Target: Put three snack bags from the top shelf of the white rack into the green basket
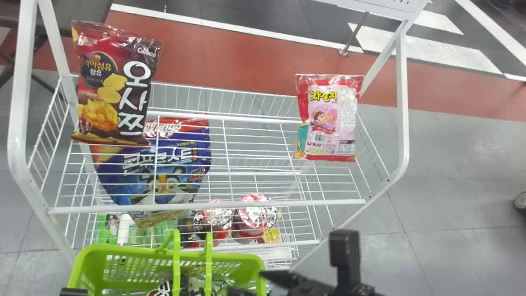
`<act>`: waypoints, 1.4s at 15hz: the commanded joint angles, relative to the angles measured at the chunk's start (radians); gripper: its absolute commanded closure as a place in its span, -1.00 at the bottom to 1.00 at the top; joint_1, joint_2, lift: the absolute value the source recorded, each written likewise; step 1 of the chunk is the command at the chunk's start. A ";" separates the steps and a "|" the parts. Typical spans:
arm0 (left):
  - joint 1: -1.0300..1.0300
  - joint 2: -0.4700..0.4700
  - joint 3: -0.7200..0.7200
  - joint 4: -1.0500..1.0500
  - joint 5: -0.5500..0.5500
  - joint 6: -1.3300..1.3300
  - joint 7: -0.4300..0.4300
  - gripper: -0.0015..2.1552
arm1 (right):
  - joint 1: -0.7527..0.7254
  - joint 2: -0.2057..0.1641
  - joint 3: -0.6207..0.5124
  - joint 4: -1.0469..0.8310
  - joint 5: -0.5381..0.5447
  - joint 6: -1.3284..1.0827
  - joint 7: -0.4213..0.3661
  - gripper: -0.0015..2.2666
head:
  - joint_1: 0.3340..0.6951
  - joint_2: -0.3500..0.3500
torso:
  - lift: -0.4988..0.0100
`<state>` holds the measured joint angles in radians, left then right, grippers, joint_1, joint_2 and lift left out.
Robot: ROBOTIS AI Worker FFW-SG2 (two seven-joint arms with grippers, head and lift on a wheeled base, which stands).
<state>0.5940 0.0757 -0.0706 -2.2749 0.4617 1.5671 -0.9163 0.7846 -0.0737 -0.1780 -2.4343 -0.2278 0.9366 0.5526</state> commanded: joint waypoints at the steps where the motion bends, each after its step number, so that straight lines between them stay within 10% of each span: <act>1: 0.001 0.001 0.000 0.000 0.000 0.004 0.001 1.00 | -0.045 0.011 -0.054 0.044 -0.007 -0.219 -0.030 -0.96 | 1.00 -1.00 | 0.96; 16: -0.051 0.024 -0.015 0.040 -0.005 0.004 0.007 1.00 | -0.783 0.040 -0.190 0.656 0.332 -0.446 -0.281 -0.91 | 1.00 -1.00 | 0.96; 17: -0.060 0.026 -0.017 0.046 -0.003 0.004 0.007 1.00 | -0.803 0.029 -0.196 0.684 0.343 -0.413 -0.264 -0.76 | 1.00 -1.00 | 0.96; 19: -0.077 0.024 -0.018 0.058 -0.003 0.004 0.010 1.00 | -0.811 0.029 -0.215 0.693 0.338 -0.357 -0.214 0.66 | 1.00 -1.00 | 0.96; 21: -0.088 0.024 -0.020 0.061 -0.003 0.004 0.011 1.00 | -0.774 0.029 -0.213 0.664 0.331 -0.406 -0.172 0.81 | 1.00 -1.00 | 0.96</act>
<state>0.5144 0.1000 -0.0898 -2.2164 0.4590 1.5671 -0.9055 -0.0136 -0.0445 -0.3914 -1.7519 0.1073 0.5603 0.3756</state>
